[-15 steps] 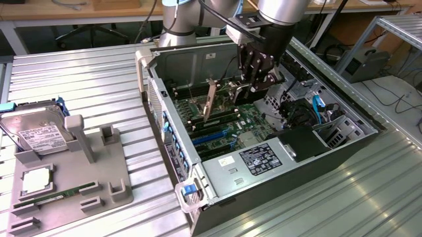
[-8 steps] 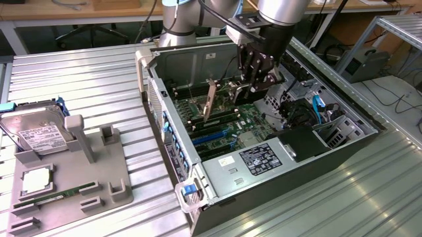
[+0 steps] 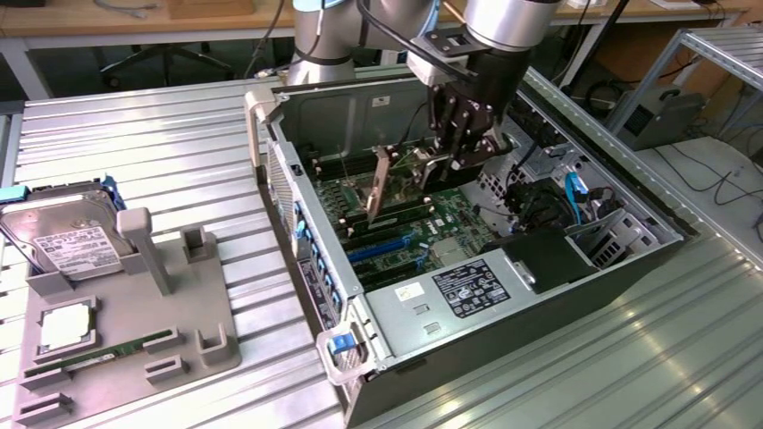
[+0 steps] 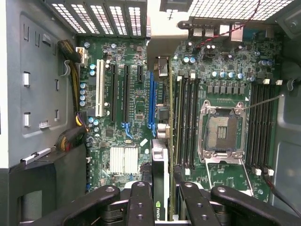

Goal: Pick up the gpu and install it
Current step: 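Insert the gpu into the slot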

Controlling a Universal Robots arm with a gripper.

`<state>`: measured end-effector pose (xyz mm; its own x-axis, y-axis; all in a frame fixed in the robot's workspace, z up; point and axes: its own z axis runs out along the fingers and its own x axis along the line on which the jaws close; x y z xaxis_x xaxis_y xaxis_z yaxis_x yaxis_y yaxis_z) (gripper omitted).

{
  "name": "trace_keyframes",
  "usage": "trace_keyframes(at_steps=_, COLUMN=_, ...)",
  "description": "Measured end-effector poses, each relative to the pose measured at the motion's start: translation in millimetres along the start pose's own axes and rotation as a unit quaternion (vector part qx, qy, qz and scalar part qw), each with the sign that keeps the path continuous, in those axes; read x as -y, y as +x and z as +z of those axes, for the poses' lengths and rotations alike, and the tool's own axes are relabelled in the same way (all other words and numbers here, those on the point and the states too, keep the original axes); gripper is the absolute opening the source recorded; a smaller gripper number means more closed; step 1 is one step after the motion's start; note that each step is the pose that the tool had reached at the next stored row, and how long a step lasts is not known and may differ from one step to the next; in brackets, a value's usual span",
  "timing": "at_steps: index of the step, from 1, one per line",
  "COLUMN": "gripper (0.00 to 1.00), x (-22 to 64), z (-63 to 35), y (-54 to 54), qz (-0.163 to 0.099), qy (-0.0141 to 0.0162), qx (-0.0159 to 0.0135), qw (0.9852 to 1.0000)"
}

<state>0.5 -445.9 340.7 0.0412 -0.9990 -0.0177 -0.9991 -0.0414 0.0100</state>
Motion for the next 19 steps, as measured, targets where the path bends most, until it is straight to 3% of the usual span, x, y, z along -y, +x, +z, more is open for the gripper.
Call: trace_keyframes(at_steps=19, gripper=0.27, x=-5.3, z=16.7, y=0.1, qz=0.0, qy=0.0, qx=-0.0001, qw=1.0)
